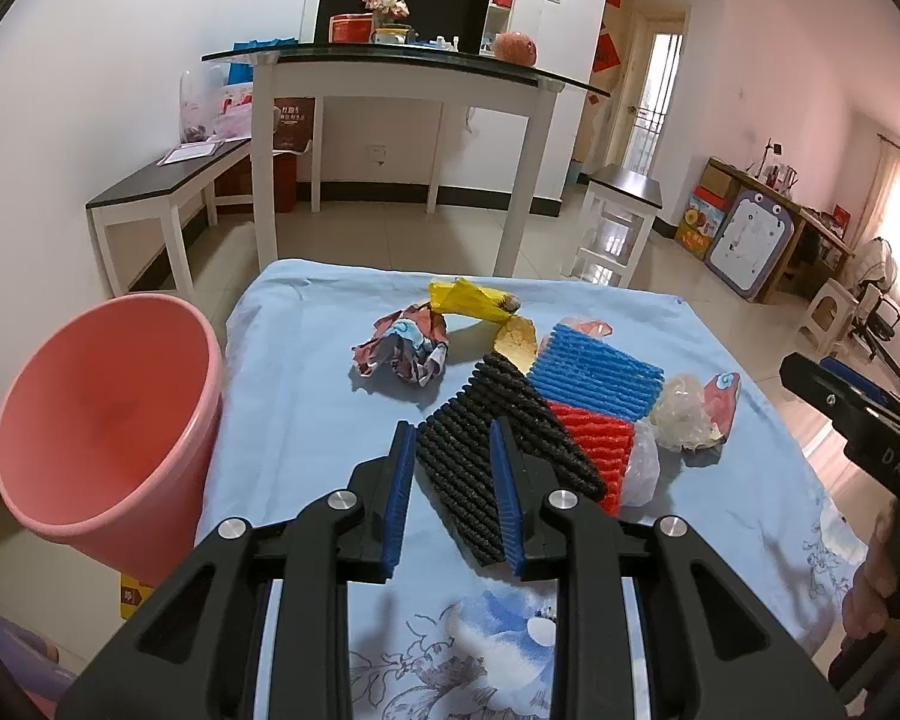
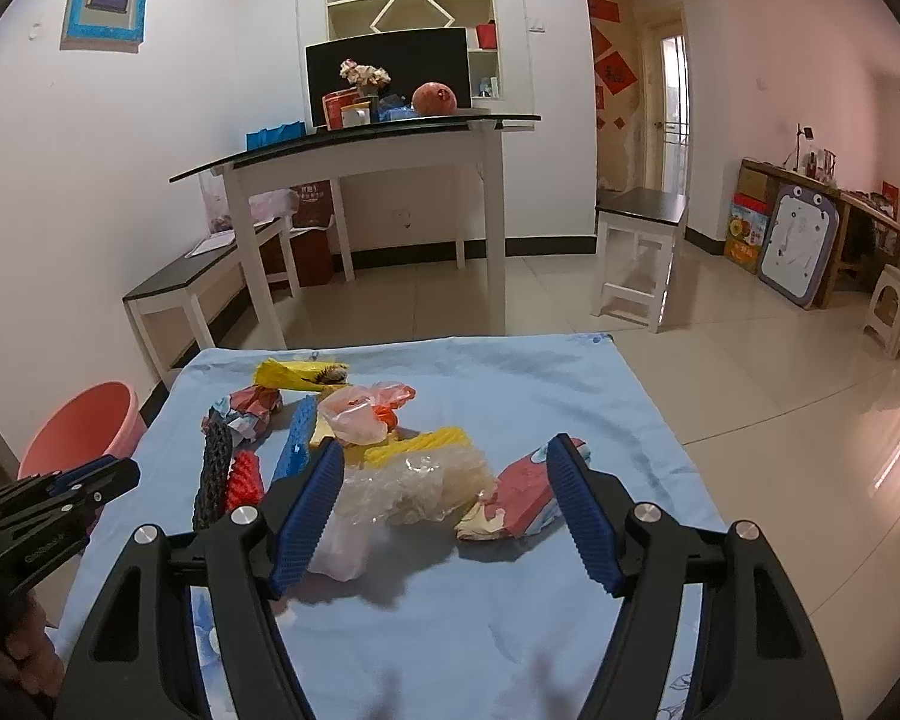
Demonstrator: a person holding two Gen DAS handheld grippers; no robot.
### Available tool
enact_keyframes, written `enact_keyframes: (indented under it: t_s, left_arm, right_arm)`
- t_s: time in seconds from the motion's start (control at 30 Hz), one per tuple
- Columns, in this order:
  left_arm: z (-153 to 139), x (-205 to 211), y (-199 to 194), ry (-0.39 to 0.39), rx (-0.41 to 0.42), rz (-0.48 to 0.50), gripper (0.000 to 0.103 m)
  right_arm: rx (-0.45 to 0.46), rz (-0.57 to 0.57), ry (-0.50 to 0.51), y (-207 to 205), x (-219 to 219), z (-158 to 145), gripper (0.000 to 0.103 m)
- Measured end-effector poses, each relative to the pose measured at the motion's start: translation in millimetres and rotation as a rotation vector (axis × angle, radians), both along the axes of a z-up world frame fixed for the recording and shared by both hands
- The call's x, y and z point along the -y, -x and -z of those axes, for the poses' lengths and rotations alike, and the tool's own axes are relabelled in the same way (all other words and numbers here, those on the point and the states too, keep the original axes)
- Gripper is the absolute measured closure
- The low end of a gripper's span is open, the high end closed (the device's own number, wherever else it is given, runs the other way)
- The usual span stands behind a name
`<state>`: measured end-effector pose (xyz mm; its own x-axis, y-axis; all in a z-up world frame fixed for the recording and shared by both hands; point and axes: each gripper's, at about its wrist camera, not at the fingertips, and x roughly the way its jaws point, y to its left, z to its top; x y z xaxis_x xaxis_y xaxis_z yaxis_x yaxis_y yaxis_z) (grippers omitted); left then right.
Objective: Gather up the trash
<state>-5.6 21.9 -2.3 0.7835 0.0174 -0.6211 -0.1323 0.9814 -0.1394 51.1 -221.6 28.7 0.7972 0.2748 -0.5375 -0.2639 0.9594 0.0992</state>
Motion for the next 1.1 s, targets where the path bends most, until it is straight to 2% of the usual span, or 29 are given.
enact_keyframes:
  t_s: [1.1]
  left_arm:
    - [3.3, 3.3, -2.1, -0.002, -0.022, -0.001, 0.077]
  right_arm:
    - [-0.011, -0.006, -0.003, 4.0, 2.7, 0.1, 0.036]
